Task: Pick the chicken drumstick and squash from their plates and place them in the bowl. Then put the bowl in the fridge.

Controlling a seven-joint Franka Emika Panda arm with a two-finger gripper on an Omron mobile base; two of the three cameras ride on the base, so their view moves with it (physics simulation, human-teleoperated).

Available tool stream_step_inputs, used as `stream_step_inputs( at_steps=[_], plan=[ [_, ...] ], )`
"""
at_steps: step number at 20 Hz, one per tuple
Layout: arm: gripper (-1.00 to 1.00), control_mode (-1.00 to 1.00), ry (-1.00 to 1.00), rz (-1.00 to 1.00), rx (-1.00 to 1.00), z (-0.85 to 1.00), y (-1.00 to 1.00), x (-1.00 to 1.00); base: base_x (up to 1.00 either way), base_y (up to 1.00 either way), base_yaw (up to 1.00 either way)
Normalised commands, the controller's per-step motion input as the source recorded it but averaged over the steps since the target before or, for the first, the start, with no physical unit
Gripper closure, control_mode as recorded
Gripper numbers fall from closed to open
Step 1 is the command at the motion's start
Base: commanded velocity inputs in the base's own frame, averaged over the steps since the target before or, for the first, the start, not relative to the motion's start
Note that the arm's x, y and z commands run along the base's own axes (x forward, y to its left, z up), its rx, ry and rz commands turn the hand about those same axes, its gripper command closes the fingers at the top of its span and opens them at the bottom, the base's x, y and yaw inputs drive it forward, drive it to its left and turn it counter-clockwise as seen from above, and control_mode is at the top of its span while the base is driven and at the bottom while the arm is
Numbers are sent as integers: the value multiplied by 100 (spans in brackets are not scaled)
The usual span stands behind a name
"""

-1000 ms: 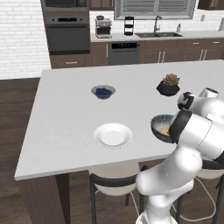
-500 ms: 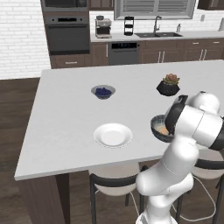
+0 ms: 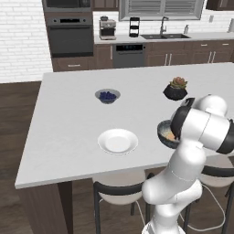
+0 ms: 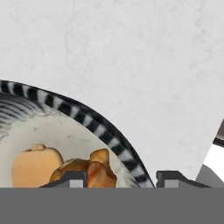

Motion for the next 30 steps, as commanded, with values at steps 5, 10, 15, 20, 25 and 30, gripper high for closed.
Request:
stream_step_inputs(
  at_steps=[5,10,15,20,25,30],
  plan=[
    [100,-100,-1,-9,0,5,10,-17,0,0,0],
    [100,-100,-2,-21,-2,15,0,-51,0,0,0],
    [100,-100,-14,-22,-16,28,37,-47,0,0,0],
    [100,-100,-33,-7,-16,79,43,-69,0,0,0],
    [100,-100,-24,0,-7,95,37,-71,0,0,0],
    [100,-100,5,0,0,100,35,-58,0,0,0]
  ],
)
